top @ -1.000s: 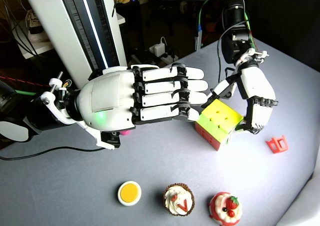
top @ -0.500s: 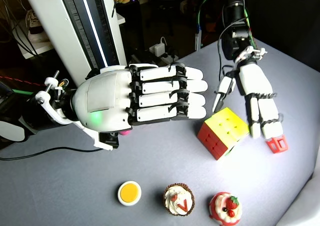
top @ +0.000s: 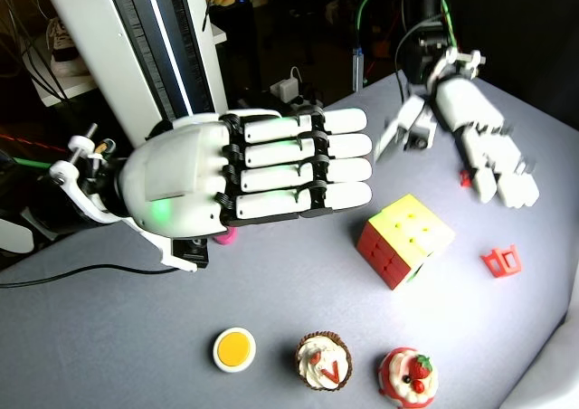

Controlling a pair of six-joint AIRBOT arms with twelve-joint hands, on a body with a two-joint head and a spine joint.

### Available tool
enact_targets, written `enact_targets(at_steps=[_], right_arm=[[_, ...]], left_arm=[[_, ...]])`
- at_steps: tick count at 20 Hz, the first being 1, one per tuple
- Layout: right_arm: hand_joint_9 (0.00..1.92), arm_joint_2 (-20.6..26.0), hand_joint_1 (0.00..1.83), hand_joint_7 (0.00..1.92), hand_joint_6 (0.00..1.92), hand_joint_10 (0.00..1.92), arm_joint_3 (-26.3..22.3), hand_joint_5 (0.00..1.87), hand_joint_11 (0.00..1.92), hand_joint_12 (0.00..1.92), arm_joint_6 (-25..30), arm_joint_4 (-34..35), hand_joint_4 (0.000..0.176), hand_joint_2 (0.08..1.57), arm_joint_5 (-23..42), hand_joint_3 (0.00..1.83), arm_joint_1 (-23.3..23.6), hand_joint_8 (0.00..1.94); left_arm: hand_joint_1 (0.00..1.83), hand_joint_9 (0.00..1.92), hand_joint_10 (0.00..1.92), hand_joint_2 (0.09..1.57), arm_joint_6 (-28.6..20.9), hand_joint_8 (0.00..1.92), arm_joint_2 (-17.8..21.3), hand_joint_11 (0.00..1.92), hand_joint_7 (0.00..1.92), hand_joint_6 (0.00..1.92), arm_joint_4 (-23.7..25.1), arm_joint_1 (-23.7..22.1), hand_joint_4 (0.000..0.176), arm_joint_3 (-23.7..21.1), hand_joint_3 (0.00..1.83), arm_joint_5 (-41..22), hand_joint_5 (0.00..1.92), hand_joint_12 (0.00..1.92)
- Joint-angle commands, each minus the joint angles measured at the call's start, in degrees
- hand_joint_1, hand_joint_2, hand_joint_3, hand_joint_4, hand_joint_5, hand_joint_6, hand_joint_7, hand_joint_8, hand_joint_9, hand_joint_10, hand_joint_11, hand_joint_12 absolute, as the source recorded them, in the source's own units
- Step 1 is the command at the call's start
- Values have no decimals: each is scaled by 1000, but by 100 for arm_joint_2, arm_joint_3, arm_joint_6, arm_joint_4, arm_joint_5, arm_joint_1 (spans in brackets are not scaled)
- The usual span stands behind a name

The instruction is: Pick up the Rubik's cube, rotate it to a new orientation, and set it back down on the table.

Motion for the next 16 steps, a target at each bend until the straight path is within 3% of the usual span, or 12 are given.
enact_targets(at_steps=[1, 2, 3, 4, 5, 6, 12, 13, 16], right_arm=[[0, 38, 0, 0, 0, 0, -37, 0, 0, 0, 31, 221, 0, 1307, 757, 0, 70, 0], [0, 70, 0, 0, 0, 0, -52, 0, 0, 0, 31, 305, 0, 1293, 801, 0, 40, 0], [0, 79, 0, 0, 0, 0, -54, 0, 0, 0, 31, 336, 0, 1288, 835, 0, 22, 0], [0, 95, 0, 0, 0, 0, -68, 0, 0, 0, 31, 368, 0, 1281, 889, 0, 1, 0], [0, 107, 0, 0, 0, 0, -82, 0, 0, 0, 31, 409, 0, 1281, 972, 0, -20, 0], [0, 114, 0, 0, 0, 0, -91, 0, 0, 0, 31, 432, 0, 1281, 1021, 0, -28, 0], [0, 328, 109, 0, 0, 0, -317, 0, 0, 0, 31, 537, 0, 1346, 1426, 4, -68, 0], [0, 399, 214, 0, 0, 0, -382, 0, 0, 0, 31, 555, 0, 1311, 1506, 0, -75, 0], [0, 532, 225, 0, 0, 0, -512, 0, 0, 0, 31, 560, 0, 1279, 1643, 0, -75, 0]], left_arm=[[0, 0, 0, 934, 16, 0, 58, 0, 0, 0, -89, 12, 157, -52, 15, -1008, 0, 0], [0, 0, 0, 975, 46, 0, 166, 0, 0, 0, -159, 133, 149, -154, 30, -1285, 0, 0], [0, 0, 0, 998, 52, 0, 211, 0, 0, 0, -194, 185, 127, -205, 15, -1432, 0, 0], [0, 0, 0, 984, 75, 0, 285, 0, 0, 0, -236, 250, 124, -284, 2, -1620, 0, 0], [0, 0, 0, 940, 114, 0, 370, 0, 0, 0, -279, 323, 165, -369, 0, -1813, 0, 0], [0, 0, 0, 960, 151, 0, 427, 0, 0, 0, -315, 375, 174, -439, 0, -1939, 0, 0], [0, 0, 0, 1030, 111, 0, 772, 0, 0, 0, -650, 914, 173, -777, 20, -3077, 0, 0], [0, 0, 0, 1082, 156, 0, 851, 0, 0, 0, -709, 1003, 172, -848, 2, -3277, 0, 0], [56, 0, 0, 1092, 267, 0, 989, 0, 0, 0, -742, 1116, 174, -980, 3, -3549, 0, 0]])
